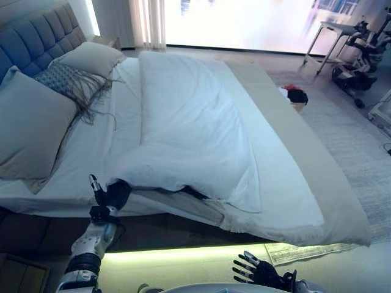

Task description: Make the bed neatly

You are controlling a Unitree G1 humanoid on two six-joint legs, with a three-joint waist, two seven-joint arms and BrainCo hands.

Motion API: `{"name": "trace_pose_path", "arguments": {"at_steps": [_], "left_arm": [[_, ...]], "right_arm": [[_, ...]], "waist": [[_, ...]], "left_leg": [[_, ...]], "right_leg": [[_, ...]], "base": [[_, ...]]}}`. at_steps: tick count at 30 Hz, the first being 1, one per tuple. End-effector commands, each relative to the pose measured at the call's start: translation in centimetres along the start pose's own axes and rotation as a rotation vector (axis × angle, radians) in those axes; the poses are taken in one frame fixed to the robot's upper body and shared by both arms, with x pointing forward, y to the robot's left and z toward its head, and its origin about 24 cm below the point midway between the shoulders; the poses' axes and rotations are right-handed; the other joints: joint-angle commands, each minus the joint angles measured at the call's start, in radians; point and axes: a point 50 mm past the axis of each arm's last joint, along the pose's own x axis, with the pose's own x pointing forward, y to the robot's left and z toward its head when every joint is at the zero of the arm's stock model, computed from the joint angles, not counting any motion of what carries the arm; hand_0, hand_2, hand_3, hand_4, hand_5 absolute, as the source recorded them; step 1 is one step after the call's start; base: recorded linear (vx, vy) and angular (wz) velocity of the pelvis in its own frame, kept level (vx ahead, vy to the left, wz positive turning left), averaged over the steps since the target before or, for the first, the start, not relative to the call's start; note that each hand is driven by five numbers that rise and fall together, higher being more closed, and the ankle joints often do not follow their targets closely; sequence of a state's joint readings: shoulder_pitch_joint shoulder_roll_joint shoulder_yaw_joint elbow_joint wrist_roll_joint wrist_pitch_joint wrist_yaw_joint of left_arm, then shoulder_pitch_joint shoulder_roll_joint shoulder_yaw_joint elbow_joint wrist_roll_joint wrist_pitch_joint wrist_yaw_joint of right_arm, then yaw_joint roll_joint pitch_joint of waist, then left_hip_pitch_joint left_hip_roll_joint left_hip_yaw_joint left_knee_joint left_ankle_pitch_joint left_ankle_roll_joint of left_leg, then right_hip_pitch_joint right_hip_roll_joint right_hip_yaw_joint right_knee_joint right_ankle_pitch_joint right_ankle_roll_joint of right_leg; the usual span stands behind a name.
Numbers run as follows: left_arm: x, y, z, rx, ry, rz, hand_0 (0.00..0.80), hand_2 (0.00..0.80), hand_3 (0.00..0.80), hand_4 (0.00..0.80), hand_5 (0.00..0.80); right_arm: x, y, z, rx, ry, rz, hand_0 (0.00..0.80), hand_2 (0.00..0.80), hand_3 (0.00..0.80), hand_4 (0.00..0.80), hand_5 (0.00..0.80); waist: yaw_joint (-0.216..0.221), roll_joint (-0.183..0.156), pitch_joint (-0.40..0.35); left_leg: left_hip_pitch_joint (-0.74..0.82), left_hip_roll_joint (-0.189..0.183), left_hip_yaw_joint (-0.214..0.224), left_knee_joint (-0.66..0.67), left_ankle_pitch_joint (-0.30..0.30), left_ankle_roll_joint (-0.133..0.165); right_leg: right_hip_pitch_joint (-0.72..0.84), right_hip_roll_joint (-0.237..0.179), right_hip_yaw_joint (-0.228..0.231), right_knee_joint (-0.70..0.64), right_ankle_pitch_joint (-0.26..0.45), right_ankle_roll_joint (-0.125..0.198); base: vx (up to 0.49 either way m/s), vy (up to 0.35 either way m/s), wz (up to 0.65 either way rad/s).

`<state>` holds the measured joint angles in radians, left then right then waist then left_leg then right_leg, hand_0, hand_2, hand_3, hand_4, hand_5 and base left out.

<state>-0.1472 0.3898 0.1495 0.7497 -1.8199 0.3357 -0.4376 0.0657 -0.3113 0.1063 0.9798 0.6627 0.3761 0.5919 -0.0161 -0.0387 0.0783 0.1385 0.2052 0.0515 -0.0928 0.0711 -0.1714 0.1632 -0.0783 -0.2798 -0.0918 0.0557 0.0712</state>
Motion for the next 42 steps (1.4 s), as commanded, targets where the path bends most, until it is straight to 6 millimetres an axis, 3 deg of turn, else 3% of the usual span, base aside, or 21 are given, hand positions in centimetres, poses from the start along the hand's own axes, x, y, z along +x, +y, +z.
{"name": "trace_pose_path", "arguments": {"at_steps": [1, 10, 19, 24, 29, 34, 37, 42], "left_arm": [[0.0, -10.8, 11.0, 0.064, -0.423, -0.451, 0.000, 0.000, 0.000, 0.000, 0.000], [-3.8, -5.5, 11.4, -0.013, -0.500, -0.333, 0.000, 0.000, 0.000, 0.000, 0.000], [-9.1, 0.0, 12.2, -0.127, -0.698, -0.200, 0.000, 0.000, 0.000, 0.000, 0.000], [-12.0, 1.8, 12.8, -0.132, -0.769, -0.126, 0.000, 0.000, 0.000, 0.000, 0.000], [-12.1, 1.5, 13.3, -0.107, -0.787, -0.157, 0.000, 0.000, 0.000, 0.000, 0.000], [-8.7, -1.1, 13.8, -0.079, -0.749, -0.232, 0.000, 0.000, 0.000, 0.000, 0.000], [-7.2, -2.7, 14.3, -0.055, -0.746, -0.265, 0.000, 0.000, 0.000, 0.000, 0.000], [-7.6, -3.8, 15.9, -0.027, -0.817, -0.259, 0.000, 0.000, 0.000, 0.000, 0.000]], "right_arm": [[-1.2, -1.9, 0.0, 0.084, -0.057, -0.061, 0.000, 0.000, 0.000, 0.000, 0.000], [-1.7, -2.8, 0.9, 0.130, -0.117, -0.116, 0.000, 0.000, 0.000, 0.000, 0.000], [-3.3, -4.7, 1.5, 0.230, -0.211, -0.219, 0.000, 0.000, 0.000, 0.000, 0.000], [-4.1, -5.5, 1.8, 0.216, -0.229, -0.254, 0.000, 0.000, 0.000, 0.000, 0.000], [-4.8, -6.0, 2.3, 0.206, -0.252, -0.276, 0.000, 0.000, 0.000, 0.000, 0.000], [-4.9, -5.9, 3.7, 0.218, -0.315, -0.279, 0.000, 0.000, 0.000, 0.000, 0.000], [-4.7, -5.5, 4.4, 0.200, -0.329, -0.264, 0.000, 0.000, 0.000, 0.000, 0.000], [-4.5, -4.6, 6.3, 0.149, -0.354, -0.230, 0.000, 0.000, 0.000, 0.000, 0.000]], "waist": [[0.079, 0.035, -0.062], [0.130, 0.026, -0.048], [0.175, 0.008, -0.018], [0.193, 0.007, -0.006], [0.205, 0.009, 0.014], [0.201, 0.018, 0.063], [0.206, 0.016, 0.087], [0.206, 0.012, 0.127]], "left_leg": [[-0.032, -0.059, -0.002, 0.068, -0.090, 0.043], [-0.054, -0.066, -0.022, 0.089, -0.106, 0.047], [-0.078, -0.070, -0.045, 0.099, -0.113, 0.048], [-0.093, -0.069, -0.054, 0.090, -0.101, 0.043], [-0.127, -0.060, -0.030, 0.081, -0.079, 0.033], [-0.218, -0.050, 0.014, 0.127, -0.068, 0.023], [-0.246, -0.055, 0.003, 0.144, -0.069, 0.024], [-0.282, -0.053, 0.000, 0.197, -0.081, 0.026]], "right_leg": [[-0.002, -0.144, -0.031, 0.093, -0.094, 0.080], [0.000, -0.142, -0.059, 0.114, -0.124, 0.067], [-0.005, -0.142, -0.085, 0.124, -0.138, 0.062], [-0.006, -0.134, -0.105, 0.124, -0.143, 0.055], [-0.021, -0.130, -0.147, 0.131, -0.150, 0.047], [-0.077, -0.155, -0.195, 0.191, -0.170, 0.041], [-0.096, -0.167, -0.200, 0.207, -0.169, 0.045], [-0.134, -0.181, -0.188, 0.249, -0.177, 0.042]], "base": [[-0.019, 0.041, 0.08], [-0.023, 0.014, 0.04], [-0.086, -0.011, 0.06], [-0.061, 0.012, 0.04], [-0.102, 0.036, 0.07], [-0.203, 0.078, 0.19], [-0.129, 0.070, 0.26], [-0.094, 0.087, 0.09]]}}
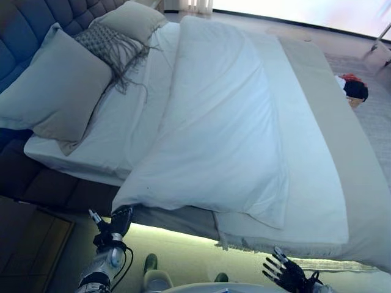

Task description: Make the bed neatly

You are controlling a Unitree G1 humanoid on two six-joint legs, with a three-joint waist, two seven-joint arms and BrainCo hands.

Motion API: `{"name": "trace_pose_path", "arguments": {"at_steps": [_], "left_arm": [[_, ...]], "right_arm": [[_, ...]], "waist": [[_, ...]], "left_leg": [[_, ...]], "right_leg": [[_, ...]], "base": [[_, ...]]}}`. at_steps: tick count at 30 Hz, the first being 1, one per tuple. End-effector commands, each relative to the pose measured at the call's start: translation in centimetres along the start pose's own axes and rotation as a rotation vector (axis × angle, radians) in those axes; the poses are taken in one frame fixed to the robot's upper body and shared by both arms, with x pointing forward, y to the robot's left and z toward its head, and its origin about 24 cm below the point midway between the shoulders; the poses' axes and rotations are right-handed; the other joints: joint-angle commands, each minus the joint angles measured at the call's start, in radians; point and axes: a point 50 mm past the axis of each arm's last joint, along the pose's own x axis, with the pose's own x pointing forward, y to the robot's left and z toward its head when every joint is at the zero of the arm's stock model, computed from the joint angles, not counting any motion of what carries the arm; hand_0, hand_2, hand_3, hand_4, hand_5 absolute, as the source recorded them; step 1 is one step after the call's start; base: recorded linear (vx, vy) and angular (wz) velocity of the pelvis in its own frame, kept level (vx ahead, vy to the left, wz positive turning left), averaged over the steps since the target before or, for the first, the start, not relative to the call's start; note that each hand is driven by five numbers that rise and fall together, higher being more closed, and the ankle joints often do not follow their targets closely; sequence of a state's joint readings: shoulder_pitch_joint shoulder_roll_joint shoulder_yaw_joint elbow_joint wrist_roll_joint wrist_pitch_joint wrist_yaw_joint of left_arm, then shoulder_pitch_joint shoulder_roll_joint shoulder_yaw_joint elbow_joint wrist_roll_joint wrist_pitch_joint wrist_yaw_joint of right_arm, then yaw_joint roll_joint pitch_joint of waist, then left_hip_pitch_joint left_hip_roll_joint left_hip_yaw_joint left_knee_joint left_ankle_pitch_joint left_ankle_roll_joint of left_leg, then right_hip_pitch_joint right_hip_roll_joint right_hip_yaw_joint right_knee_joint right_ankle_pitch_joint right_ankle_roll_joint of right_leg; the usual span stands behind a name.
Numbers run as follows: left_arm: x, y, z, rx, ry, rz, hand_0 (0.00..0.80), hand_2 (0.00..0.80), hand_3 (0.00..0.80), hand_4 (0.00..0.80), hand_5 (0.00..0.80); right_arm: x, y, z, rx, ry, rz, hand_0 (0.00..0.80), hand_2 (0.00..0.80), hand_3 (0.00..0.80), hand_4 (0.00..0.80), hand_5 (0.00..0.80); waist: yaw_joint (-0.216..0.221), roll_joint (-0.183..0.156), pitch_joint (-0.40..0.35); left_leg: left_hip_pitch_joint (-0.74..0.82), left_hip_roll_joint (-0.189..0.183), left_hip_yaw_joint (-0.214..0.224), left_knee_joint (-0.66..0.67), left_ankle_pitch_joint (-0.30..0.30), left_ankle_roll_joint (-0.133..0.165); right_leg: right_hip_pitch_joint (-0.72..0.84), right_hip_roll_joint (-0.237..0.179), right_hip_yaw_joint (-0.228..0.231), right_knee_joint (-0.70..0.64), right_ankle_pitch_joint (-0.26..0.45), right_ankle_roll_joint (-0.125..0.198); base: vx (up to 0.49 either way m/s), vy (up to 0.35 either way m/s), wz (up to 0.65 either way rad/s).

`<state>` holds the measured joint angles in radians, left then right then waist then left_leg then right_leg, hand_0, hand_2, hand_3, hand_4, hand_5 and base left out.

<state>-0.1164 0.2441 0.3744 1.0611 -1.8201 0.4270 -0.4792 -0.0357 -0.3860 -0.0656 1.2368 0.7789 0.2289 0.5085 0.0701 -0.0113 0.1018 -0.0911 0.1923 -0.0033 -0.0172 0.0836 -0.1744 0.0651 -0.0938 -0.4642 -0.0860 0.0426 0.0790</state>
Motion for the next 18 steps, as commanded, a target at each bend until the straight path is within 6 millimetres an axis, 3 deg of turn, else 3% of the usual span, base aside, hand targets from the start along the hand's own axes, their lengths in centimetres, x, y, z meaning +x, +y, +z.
{"name": "trace_pose_path", "arguments": {"at_steps": [1, 5, 12, 18], "left_arm": [[-2.4, -15.4, 13.5, 0.164, -0.590, -0.558, 0.000, 0.000, 0.000, 0.000, 0.000], [-2.8, -17.0, 14.6, 0.167, -0.672, -0.551, 0.000, 0.000, 0.000, 0.000, 0.000], [-5.7, -21.8, 17.4, 0.229, -0.745, -0.640, 0.000, 0.000, 0.000, 0.000, 0.000], [-5.7, -26.3, 17.3, 0.272, -0.678, -0.654, 0.000, 0.000, 0.000, 0.000, 0.000]], "right_arm": [[-0.7, -0.1, 3.6, -0.035, -0.097, 0.003, 0.000, 0.000, 0.000, 0.000, 0.000], [-0.7, 0.1, 4.3, -0.044, -0.108, 0.012, 0.000, 0.000, 0.000, 0.000, 0.000], [-1.5, -1.2, 4.3, -0.044, -0.106, -0.027, 0.000, 0.000, 0.000, 0.000, 0.000], [-1.8, -1.9, 4.0, -0.048, -0.094, -0.063, 0.000, 0.000, 0.000, 0.000, 0.000]], "waist": [[0.118, -0.017, 0.111], [0.121, -0.028, 0.135], [0.126, -0.022, 0.121], [0.127, 0.004, 0.089]], "left_leg": [[-0.061, -0.038, 0.056, 0.135, -0.096, 0.029], [-0.089, -0.037, 0.055, 0.171, -0.105, 0.029], [-0.078, -0.041, 0.064, 0.185, -0.121, 0.037], [-0.053, -0.050, 0.077, 0.164, -0.126, 0.045]], "right_leg": [[-0.042, -0.168, 0.000, 0.251, -0.166, 0.033], [-0.053, -0.178, 0.009, 0.265, -0.163, 0.035], [-0.031, -0.195, 0.013, 0.245, -0.137, 0.052], [0.002, -0.218, 0.003, 0.222, -0.117, 0.065]], "base": [[-0.085, 0.088, 0.13], [-0.072, 0.039, 0.16], [-0.008, 0.029, 0.09], [0.027, 0.024, -0.02]]}}
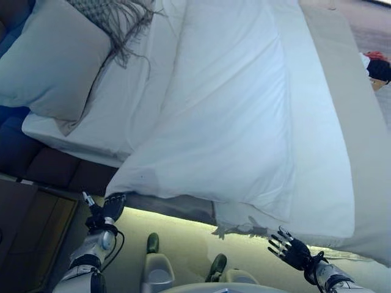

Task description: Make the bed neatly

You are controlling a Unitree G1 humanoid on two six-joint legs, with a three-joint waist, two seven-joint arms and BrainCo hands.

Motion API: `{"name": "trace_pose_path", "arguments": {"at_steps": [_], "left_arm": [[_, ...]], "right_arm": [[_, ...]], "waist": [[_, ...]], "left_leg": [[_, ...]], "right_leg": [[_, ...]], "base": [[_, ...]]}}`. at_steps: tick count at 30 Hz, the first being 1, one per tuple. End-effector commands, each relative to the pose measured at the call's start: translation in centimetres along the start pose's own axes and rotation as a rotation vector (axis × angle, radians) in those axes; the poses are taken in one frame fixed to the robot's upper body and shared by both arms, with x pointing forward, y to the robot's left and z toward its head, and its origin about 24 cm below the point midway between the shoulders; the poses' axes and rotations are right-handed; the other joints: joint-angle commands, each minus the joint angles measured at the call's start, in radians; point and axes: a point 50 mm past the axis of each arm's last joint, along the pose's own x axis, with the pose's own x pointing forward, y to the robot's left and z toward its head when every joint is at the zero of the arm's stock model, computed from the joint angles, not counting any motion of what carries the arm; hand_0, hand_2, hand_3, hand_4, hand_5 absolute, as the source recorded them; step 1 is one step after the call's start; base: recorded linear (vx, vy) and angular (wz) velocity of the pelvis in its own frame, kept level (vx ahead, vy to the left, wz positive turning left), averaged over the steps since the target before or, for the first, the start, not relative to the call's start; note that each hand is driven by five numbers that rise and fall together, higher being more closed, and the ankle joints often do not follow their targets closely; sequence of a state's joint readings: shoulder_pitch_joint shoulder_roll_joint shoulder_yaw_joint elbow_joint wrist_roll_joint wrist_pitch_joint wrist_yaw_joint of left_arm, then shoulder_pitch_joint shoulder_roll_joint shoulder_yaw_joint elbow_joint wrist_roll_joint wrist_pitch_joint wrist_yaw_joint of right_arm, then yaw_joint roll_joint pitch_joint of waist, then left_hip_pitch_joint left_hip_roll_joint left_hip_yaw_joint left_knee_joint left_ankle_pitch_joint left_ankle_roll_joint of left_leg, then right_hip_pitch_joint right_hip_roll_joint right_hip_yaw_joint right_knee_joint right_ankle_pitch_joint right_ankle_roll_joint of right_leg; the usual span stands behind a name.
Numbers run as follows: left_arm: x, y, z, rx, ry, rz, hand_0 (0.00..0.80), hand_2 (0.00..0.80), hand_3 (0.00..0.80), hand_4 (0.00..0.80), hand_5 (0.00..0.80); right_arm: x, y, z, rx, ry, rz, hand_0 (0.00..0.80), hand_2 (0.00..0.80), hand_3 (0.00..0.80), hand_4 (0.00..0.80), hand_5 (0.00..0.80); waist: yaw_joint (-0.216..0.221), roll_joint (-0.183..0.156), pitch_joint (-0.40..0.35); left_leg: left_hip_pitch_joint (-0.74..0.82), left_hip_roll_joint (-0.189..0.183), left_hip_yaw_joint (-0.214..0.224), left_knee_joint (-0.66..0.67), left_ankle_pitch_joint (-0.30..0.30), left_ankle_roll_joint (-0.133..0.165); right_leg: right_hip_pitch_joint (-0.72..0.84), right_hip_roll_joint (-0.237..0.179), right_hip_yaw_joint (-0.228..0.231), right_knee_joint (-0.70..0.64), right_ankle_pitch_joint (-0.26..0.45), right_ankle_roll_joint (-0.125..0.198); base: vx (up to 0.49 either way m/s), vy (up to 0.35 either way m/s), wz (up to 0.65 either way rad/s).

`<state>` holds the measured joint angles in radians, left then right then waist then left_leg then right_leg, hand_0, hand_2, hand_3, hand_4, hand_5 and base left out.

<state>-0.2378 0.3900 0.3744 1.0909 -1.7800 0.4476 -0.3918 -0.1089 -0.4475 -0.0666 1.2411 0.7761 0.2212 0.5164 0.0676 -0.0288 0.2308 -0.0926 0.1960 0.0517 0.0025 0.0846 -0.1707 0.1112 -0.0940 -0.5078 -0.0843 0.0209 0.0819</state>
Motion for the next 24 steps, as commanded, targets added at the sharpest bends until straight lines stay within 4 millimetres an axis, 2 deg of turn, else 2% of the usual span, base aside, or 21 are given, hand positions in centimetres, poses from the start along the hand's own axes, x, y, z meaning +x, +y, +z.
{"name": "trace_pose_path", "arguments": {"at_steps": [1, 3, 5, 7, 8, 9, 10, 11, 12, 13, 14, 15, 16, 17, 18, 19, 22, 24], "left_arm": [[-8.8, -19.3, 18.1, 0.166, -0.726, -0.579, 0.000, 0.000, 0.000, 0.000, 0.000], [-8.7, -19.8, 18.0, 0.174, -0.703, -0.560, 0.000, 0.000, 0.000, 0.000, 0.000], [-8.4, -20.6, 17.8, 0.188, -0.675, -0.544, 0.000, 0.000, 0.000, 0.000, 0.000], [-8.0, -22.0, 17.5, 0.207, -0.653, -0.532, 0.000, 0.000, 0.000, 0.000, 0.000], [-7.8, -22.5, 17.4, 0.213, -0.643, -0.535, 0.000, 0.000, 0.000, 0.000, 0.000], [-7.5, -23.3, 17.0, 0.231, -0.618, -0.533, 0.000, 0.000, 0.000, 0.000, 0.000], [-7.3, -23.5, 16.8, 0.235, -0.613, -0.534, 0.000, 0.000, 0.000, 0.000, 0.000], [-6.7, -24.0, 16.4, 0.235, -0.602, -0.540, 0.000, 0.000, 0.000, 0.000, 0.000], [-6.2, -24.3, 16.0, 0.234, -0.595, -0.543, 0.000, 0.000, 0.000, 0.000, 0.000], [-6.2, -24.0, 16.0, 0.231, -0.602, -0.547, 0.000, 0.000, 0.000, 0.000, 0.000], [-6.6, -23.1, 16.3, 0.235, -0.621, -0.546, 0.000, 0.000, 0.000, 0.000, 0.000], [-6.9, -22.3, 16.5, 0.229, -0.642, -0.541, 0.000, 0.000, 0.000, 0.000, 0.000], [-7.4, -21.6, 17.0, 0.223, -0.671, -0.529, 0.000, 0.000, 0.000, 0.000, 0.000], [-8.1, -20.4, 17.6, 0.208, -0.715, -0.499, 0.000, 0.000, 0.000, 0.000, 0.000], [-8.6, -19.6, 18.0, 0.190, -0.729, -0.467, 0.000, 0.000, 0.000, 0.000, 0.000], [-8.8, -18.9, 18.2, 0.175, -0.730, -0.441, 0.000, 0.000, 0.000, 0.000, 0.000], [-8.7, -17.7, 18.3, 0.170, -0.702, -0.376, 0.000, 0.000, 0.000, 0.000, 0.000], [-9.0, -17.7, 18.5, 0.175, -0.689, -0.358, 0.000, 0.000, 0.000, 0.000, 0.000]], "right_arm": [[-1.6, -2.4, 0.0, 0.002, -0.005, -0.067, 0.000, 0.000, 0.000, 0.000, 0.000], [-1.2, -1.9, -0.3, -0.014, 0.012, -0.045, 0.000, 0.000, 0.000, 0.000, 0.000], [-1.2, -1.8, -0.9, -0.025, 0.022, -0.035, 0.000, 0.000, 0.000, 0.000, 0.000], [-1.4, -2.2, -1.3, -0.035, 0.031, -0.049, 0.000, 0.000, 0.000, 0.000, 0.000], [-1.5, -2.4, -1.2, -0.039, 0.034, -0.059, 0.000, 0.000, 0.000, 0.000, 0.000], [-1.8, -2.8, -1.2, -0.029, 0.040, -0.089, 0.000, 0.000, 0.000, 0.000, 0.000], [-1.9, -3.0, -1.1, -0.021, 0.039, -0.100, 0.000, 0.000, 0.000, 0.000, 0.000], [-2.5, -3.7, -0.8, 0.011, 0.023, -0.122, 0.000, 0.000, 0.000, 0.000, 0.000], [-2.9, -4.2, -0.4, 0.031, 0.006, -0.135, 0.000, 0.000, 0.000, 0.000, 0.000], [-3.1, -4.4, 0.1, 0.041, -0.011, -0.146, 0.000, 0.000, 0.000, 0.000, 0.000], [-3.3, -4.5, 0.9, 0.047, -0.027, -0.155, 0.000, 0.000, 0.000, 0.000, 0.000], [-3.4, -4.6, 1.3, 0.046, -0.033, -0.163, 0.000, 0.000, 0.000, 0.000, 0.000], [-3.4, -4.6, 1.4, 0.039, -0.035, -0.168, 0.000, 0.000, 0.000, 0.000, 0.000], [-3.3, -4.5, 1.2, 0.047, -0.045, -0.175, 0.000, 0.000, 0.000, 0.000, 0.000], [-3.3, -4.7, 0.8, 0.056, -0.044, -0.182, 0.000, 0.000, 0.000, 0.000, 0.000], [-3.6, -5.1, 0.0, 0.062, -0.032, -0.199, 0.000, 0.000, 0.000, 0.000, 0.000], [-3.7, -5.5, -1.1, 0.044, 0.004, -0.204, 0.000, 0.000, 0.000, 0.000, 0.000], [-3.4, -5.1, -0.9, 0.027, 0.005, -0.179, 0.000, 0.000, 0.000, 0.000, 0.000]], "waist": [[0.129, 0.027, -0.049], [0.122, 0.031, -0.069], [0.100, 0.036, -0.091], [0.085, 0.043, -0.105], [0.082, 0.047, -0.109], [0.078, 0.054, -0.116], [0.076, 0.057, -0.118], [0.046, 0.061, -0.112], [0.038, 0.061, -0.104], [0.036, 0.054, -0.096], [0.044, 0.048, -0.086], [0.045, 0.051, -0.082], [0.037, 0.057, -0.080], [0.029, 0.068, -0.083], [0.018, 0.074, -0.084], [0.013, 0.075, -0.083], [0.010, 0.080, -0.098], [0.011, 0.080, -0.102]], "left_leg": [[-0.041, -0.057, 0.025, 0.124, -0.120, 0.043], [-0.018, -0.064, 0.016, 0.076, -0.102, 0.049], [-0.006, -0.077, -0.004, 0.029, -0.083, 0.055], [-0.008, -0.088, -0.014, 0.005, -0.066, 0.053], [-0.016, -0.092, -0.010, -0.002, -0.052, 0.054], [-0.013, -0.092, 0.026, -0.026, -0.040, 0.046], [-0.015, -0.087, 0.042, -0.032, -0.032, 0.041], [-0.032, -0.036, 0.140, 0.003, -0.011, 0.013], [-0.055, -0.011, 0.151, 0.041, -0.007, -0.006], [-0.064, 0.009, 0.106, 0.103, -0.026, -0.011], [-0.080, 0.020, -0.009, 0.187, -0.028, -0.018], [-0.093, 0.031, -0.070, 0.223, -0.022, -0.023], [-0.084, 0.039, -0.082, 0.218, -0.043, -0.015], [-0.057, 0.030, -0.076, 0.203, -0.089, 0.001], [-0.043, 0.037, -0.042, 0.209, -0.095, 0.002], [-0.045, 0.030, -0.034, 0.232, -0.085, -0.007], [-0.004, 0.014, -0.002, 0.195, -0.130, 0.010], [0.016, 0.006, 0.011, 0.177, -0.143, 0.012]], "right_leg": [[-0.037, -0.222, 0.046, 0.213, -0.087, 0.068], [-0.030, -0.207, 0.069, 0.196, -0.086, 0.071], [-0.035, -0.169, 0.119, 0.185, -0.111, 0.064], [-0.038, -0.149, 0.138, 0.175, -0.121, 0.056], [-0.040, -0.141, 0.134, 0.166, -0.115, 0.053], [-0.028, -0.125, 0.118, 0.151, -0.125, 0.047], [-0.024, -0.122, 0.107, 0.145, -0.123, 0.045], [-0.021, -0.128, 0.074, 0.152, -0.127, 0.037], [-0.023, -0.132, 0.068, 0.164, -0.132, 0.029], [-0.041, -0.151, 0.084, 0.184, -0.130, 0.025], [-0.064, -0.172, 0.141, 0.214, -0.131, 0.027], [-0.076, -0.180, 0.179, 0.234, -0.138, 0.032], [-0.093, -0.197, 0.194, 0.247, -0.128, 0.042], [-0.108, -0.215, 0.204, 0.261, -0.122, 0.051], [-0.106, -0.233, 0.213, 0.270, -0.112, 0.055], [-0.094, -0.247, 0.231, 0.264, -0.093, 0.060], [-0.072, -0.285, 0.223, 0.222, -0.043, 0.083], [-0.070, -0.297, 0.216, 0.197, -0.020, 0.096]], "base": [[0.000, 0.000, 0.00], [0.063, -0.024, -0.09], [0.078, -0.064, -0.04], [0.021, -0.082, 0.07], [-0.020, -0.085, 0.07], [-0.041, -0.049, 0.04], [-0.074, -0.013, 0.09], [-0.108, 0.032, 0.24], [-0.148, 0.113, 0.58], [-0.128, 0.215, 0.72], [-0.116, 0.299, 0.44], [-0.094, 0.310, -0.14], [0.002, 0.336, -0.63], [0.055, 0.339, -0.89], [0.124, 0.320, -0.88], [0.096, 0.224, -0.63], [0.095, 0.181, 0.07], [0.067, 0.163, 0.11]]}}
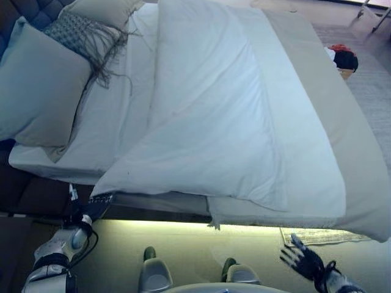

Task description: Make the bed neatly

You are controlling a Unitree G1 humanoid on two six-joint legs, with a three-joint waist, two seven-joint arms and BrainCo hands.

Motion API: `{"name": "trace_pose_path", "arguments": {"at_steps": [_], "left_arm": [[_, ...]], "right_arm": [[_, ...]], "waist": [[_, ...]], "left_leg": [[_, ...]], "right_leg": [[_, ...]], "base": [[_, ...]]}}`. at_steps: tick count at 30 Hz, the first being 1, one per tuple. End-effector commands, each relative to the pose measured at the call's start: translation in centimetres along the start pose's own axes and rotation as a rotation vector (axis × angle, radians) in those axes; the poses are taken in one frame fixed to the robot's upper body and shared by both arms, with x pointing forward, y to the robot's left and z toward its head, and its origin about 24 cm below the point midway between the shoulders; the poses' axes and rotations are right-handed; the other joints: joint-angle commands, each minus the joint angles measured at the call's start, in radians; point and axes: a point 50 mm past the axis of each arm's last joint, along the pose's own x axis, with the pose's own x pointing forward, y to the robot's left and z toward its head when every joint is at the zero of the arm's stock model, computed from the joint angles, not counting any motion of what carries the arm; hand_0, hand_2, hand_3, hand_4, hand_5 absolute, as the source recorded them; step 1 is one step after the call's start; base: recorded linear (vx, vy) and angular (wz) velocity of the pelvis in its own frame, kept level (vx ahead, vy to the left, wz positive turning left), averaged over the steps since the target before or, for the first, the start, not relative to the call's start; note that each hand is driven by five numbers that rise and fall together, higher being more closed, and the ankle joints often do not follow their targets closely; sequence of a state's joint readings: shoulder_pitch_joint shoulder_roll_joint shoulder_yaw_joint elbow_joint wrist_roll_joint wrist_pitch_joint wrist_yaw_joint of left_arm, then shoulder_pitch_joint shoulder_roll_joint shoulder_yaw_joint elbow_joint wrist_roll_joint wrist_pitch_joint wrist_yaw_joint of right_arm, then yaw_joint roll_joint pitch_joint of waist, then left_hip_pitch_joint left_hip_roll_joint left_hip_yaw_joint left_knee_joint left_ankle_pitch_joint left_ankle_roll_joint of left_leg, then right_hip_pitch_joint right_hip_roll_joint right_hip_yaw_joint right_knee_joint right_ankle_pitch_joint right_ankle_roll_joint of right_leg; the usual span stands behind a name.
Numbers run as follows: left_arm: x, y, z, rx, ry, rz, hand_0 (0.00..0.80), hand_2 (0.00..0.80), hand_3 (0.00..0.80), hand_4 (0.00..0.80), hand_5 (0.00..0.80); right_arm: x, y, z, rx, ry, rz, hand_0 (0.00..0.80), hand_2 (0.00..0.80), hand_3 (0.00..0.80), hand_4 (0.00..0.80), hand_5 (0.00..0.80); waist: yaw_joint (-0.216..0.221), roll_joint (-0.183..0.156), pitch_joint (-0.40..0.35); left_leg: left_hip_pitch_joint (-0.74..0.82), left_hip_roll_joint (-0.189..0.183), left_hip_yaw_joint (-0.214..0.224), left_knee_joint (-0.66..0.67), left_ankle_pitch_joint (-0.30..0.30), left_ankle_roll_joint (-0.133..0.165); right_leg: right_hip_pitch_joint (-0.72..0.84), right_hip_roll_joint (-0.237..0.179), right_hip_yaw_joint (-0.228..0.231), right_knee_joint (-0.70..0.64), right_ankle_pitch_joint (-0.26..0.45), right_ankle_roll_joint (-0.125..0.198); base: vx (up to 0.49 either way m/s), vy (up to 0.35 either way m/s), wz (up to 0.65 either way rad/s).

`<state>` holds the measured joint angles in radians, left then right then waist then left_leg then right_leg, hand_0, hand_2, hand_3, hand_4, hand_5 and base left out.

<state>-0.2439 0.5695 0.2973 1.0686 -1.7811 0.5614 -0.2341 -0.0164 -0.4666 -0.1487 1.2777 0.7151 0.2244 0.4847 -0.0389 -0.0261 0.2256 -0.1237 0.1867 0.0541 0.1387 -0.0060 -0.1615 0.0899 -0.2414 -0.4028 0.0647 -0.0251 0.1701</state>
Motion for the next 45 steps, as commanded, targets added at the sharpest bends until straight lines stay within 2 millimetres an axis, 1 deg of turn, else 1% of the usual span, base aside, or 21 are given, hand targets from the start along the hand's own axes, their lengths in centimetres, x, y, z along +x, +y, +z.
{"name": "trace_pose_path", "arguments": {"at_steps": [1, 3, 5, 8, 10, 13, 14, 16, 18, 23, 25, 27, 33, 37, 39, 41, 42, 44, 45], "left_arm": [[-12.0, -10.2, 16.9, -0.007, -0.795, -0.412, 0.000, 0.000, 0.000, 0.000, 0.000], [-12.5, -9.9, 17.1, 0.003, -0.791, -0.390, 0.000, 0.000, 0.000, 0.000, 0.000], [-12.4, -9.9, 17.1, 0.001, -0.780, -0.384, 0.000, 0.000, 0.000, 0.000, 0.000], [-11.6, -9.7, 16.7, -0.042, -0.778, -0.399, 0.000, 0.000, 0.000, 0.000, 0.000], [-11.1, -9.4, 16.3, -0.072, -0.784, -0.412, 0.000, 0.000, 0.000, 0.000, 0.000], [-10.3, -9.4, 15.9, -0.083, -0.777, -0.425, 0.000, 0.000, 0.000, 0.000, 0.000], [-9.7, -9.6, 15.6, -0.086, -0.771, -0.443, 0.000, 0.000, 0.000, 0.000, 0.000], [-8.7, -9.9, 15.0, -0.093, -0.758, -0.452, 0.000, 0.000, 0.000, 0.000, 0.000], [-7.8, -10.3, 14.5, -0.099, -0.742, -0.456, 0.000, 0.000, 0.000, 0.000, 0.000], [-5.8, -11.1, 13.3, -0.119, -0.701, -0.461, 0.000, 0.000, 0.000, 0.000, 0.000], [-5.1, -10.9, 12.7, -0.135, -0.682, -0.450, 0.000, 0.000, 0.000, 0.000, 0.000], [-4.5, -10.5, 12.2, -0.150, -0.667, -0.433, 0.000, 0.000, 0.000, 0.000, 0.000], [-3.2, -9.4, 10.7, -0.180, -0.615, -0.407, 0.000, 0.000, 0.000, 0.000, 0.000], [-2.3, -9.7, 9.9, -0.179, -0.571, -0.410, 0.000, 0.000, 0.000, 0.000, 0.000], [-1.6, -9.7, 9.0, -0.178, -0.537, -0.408, 0.000, 0.000, 0.000, 0.000, 0.000], [-1.1, -9.6, 8.4, -0.177, -0.510, -0.408, 0.000, 0.000, 0.000, 0.000, 0.000], [-0.8, -9.4, 8.0, -0.175, -0.494, -0.407, 0.000, 0.000, 0.000, 0.000, 0.000], [-0.4, -9.4, 7.2, -0.165, -0.450, -0.420, 0.000, 0.000, 0.000, 0.000, 0.000], [-0.1, -9.4, 6.7, -0.158, -0.420, -0.422, 0.000, 0.000, 0.000, 0.000, 0.000]], "right_arm": [[-0.8, -1.0, 1.6, -0.033, -0.043, -0.012, 0.000, 0.000, 0.000, 0.000, 0.000], [-0.5, -0.3, 2.0, -0.074, -0.041, 0.003, 0.000, 0.000, 0.000, 0.000, 0.000], [-0.5, -0.1, 2.5, -0.085, -0.046, 0.000, 0.000, 0.000, 0.000, 0.000, 0.000], [-0.9, -0.2, 4.3, -0.073, -0.088, -0.001, 0.000, 0.000, 0.000, 0.000, 0.000], [-1.1, -0.1, 5.3, -0.067, -0.119, 0.008, 0.000, 0.000, 0.000, 0.000, 0.000], [-1.3, 0.5, 6.8, -0.064, -0.173, 0.036, 0.000, 0.000, 0.000, 0.000, 0.000], [-1.2, 1.1, 7.7, -0.065, -0.200, 0.060, 0.000, 0.000, 0.000, 0.000, 0.000], [-1.1, 2.2, 9.0, -0.079, -0.236, 0.092, 0.000, 0.000, 0.000, 0.000, 0.000], [-1.1, 3.3, 10.3, -0.098, -0.269, 0.124, 0.000, 0.000, 0.000, 0.000, 0.000], [-1.4, 6.7, 13.9, -0.148, -0.354, 0.219, 0.000, 0.000, 0.000, 0.000, 0.000], [-1.6, 7.7, 15.1, -0.169, -0.381, 0.243, 0.000, 0.000, 0.000, 0.000, 0.000], [-2.0, 8.6, 16.2, -0.187, -0.403, 0.263, 0.000, 0.000, 0.000, 0.000, 0.000], [-3.3, 10.1, 19.0, -0.211, -0.469, 0.298, 0.000, 0.000, 0.000, 0.000, 0.000], [-4.2, 10.5, 20.4, -0.201, -0.522, 0.311, 0.000, 0.000, 0.000, 0.000, 0.000], [-4.6, 11.0, 21.1, -0.192, -0.563, 0.332, 0.000, 0.000, 0.000, 0.000, 0.000], [-4.8, 11.8, 21.6, -0.187, -0.592, 0.355, 0.000, 0.000, 0.000, 0.000, 0.000], [-4.9, 12.2, 21.9, -0.188, -0.607, 0.369, 0.000, 0.000, 0.000, 0.000, 0.000], [-5.0, 13.0, 22.3, -0.188, -0.617, 0.382, 0.000, 0.000, 0.000, 0.000, 0.000], [-5.0, 13.2, 22.4, -0.185, -0.621, 0.382, 0.000, 0.000, 0.000, 0.000, 0.000]], "waist": [[0.118, 0.077, -0.100], [0.116, 0.079, -0.096], [0.115, 0.078, -0.085], [0.118, 0.071, -0.041], [0.123, 0.066, -0.011], [0.125, 0.055, 0.042], [0.124, 0.044, 0.073], [0.121, 0.032, 0.106], [0.121, 0.023, 0.128], [0.123, 0.005, 0.173], [0.125, 0.001, 0.184], [0.128, -0.002, 0.189], [0.128, -0.004, 0.199], [0.129, -0.006, 0.207], [0.132, -0.007, 0.206], [0.133, -0.009, 0.200], [0.134, -0.011, 0.204], [0.134, -0.012, 0.195], [0.135, -0.012, 0.197]], "left_leg": [[0.054, 0.014, 0.015, 0.031, -0.058, 0.006], [0.052, 0.008, 0.028, 0.025, -0.065, 0.007], [0.036, 0.006, 0.033, 0.035, -0.071, 0.008], [-0.021, 0.009, 0.032, 0.062, -0.070, 0.000], [-0.061, 0.013, 0.026, 0.082, -0.067, -0.007], [-0.132, 0.023, 0.006, 0.132, -0.067, -0.015], [-0.181, 0.031, -0.007, 0.172, -0.069, -0.020], [-0.255, 0.038, -0.025, 0.231, -0.076, -0.024], [-0.312, 0.037, -0.043, 0.274, -0.084, -0.022], [-0.432, 0.029, -0.069, 0.386, -0.122, -0.009], [-0.475, 0.026, -0.074, 0.432, -0.148, -0.004], [-0.512, 0.026, -0.080, 0.463, -0.159, 0.000], [-0.605, 0.023, -0.099, 0.540, -0.183, 0.011], [-0.661, 0.023, -0.114, 0.582, -0.190, 0.015], [-0.684, 0.020, -0.121, 0.600, -0.193, 0.020], [-0.690, 0.022, -0.130, 0.616, -0.216, 0.017], [-0.701, 0.022, -0.128, 0.620, -0.200, 0.022], [-0.697, 0.025, -0.134, 0.624, -0.218, 0.018], [-0.705, 0.026, -0.131, 0.622, -0.199, 0.024]], "right_leg": [[-0.050, -0.152, 0.108, 0.034, 0.035, 0.013], [-0.062, -0.158, 0.105, 0.024, 0.043, 0.024], [-0.075, -0.165, 0.107, 0.025, 0.042, 0.032], [-0.105, -0.175, 0.106, 0.030, 0.041, 0.040], [-0.127, -0.182, 0.108, 0.035, 0.044, 0.042], [-0.182, -0.192, 0.123, 0.072, 0.044, 0.039], [-0.220, -0.196, 0.133, 0.103, 0.044, 0.034], [-0.288, -0.196, 0.152, 0.160, 0.035, 0.025], [-0.350, -0.197, 0.173, 0.215, 0.023, 0.017], [-0.512, -0.208, 0.230, 0.371, -0.007, 0.004], [-0.577, -0.201, 0.255, 0.447, -0.036, -0.002], [-0.627, -0.200, 0.269, 0.497, -0.052, -0.009], [-0.749, -0.187, 0.308, 0.616, -0.097, -0.024], [-0.813, -0.183, 0.322, 0.674, -0.114, -0.031], [-0.840, -0.182, 0.324, 0.697, -0.122, -0.033], [-0.848, -0.174, 0.332, 0.718, -0.147, -0.024], [-0.860, -0.176, 0.325, 0.721, -0.135, -0.032], [-0.859, -0.169, 0.330, 0.733, -0.155, -0.024], [-0.867, -0.172, 0.324, 0.731, -0.140, -0.032]], "base": [[0.016, 0.163, -0.12], [-0.025, 0.185, -0.18], [-0.080, 0.157, -0.07], [-0.173, 0.130, 0.02], [-0.212, 0.083, 0.16], [-0.228, 0.026, 0.27], [-0.297, -0.029, 0.15], [-0.283, 0.005, 0.16], [-0.203, 0.043, 0.23], [-0.160, 0.065, 0.16], [-0.113, 0.074, 0.22], [-0.105, 0.057, 0.24], [-0.079, 0.045, 0.07], [-0.066, -0.002, -0.07], [-0.023, -0.036, 0.00], [-0.006, -0.039, 0.04], [-0.029, -0.026, 0.08], [-0.021, -0.041, 0.11], [-0.007, -0.061, 0.10]]}}
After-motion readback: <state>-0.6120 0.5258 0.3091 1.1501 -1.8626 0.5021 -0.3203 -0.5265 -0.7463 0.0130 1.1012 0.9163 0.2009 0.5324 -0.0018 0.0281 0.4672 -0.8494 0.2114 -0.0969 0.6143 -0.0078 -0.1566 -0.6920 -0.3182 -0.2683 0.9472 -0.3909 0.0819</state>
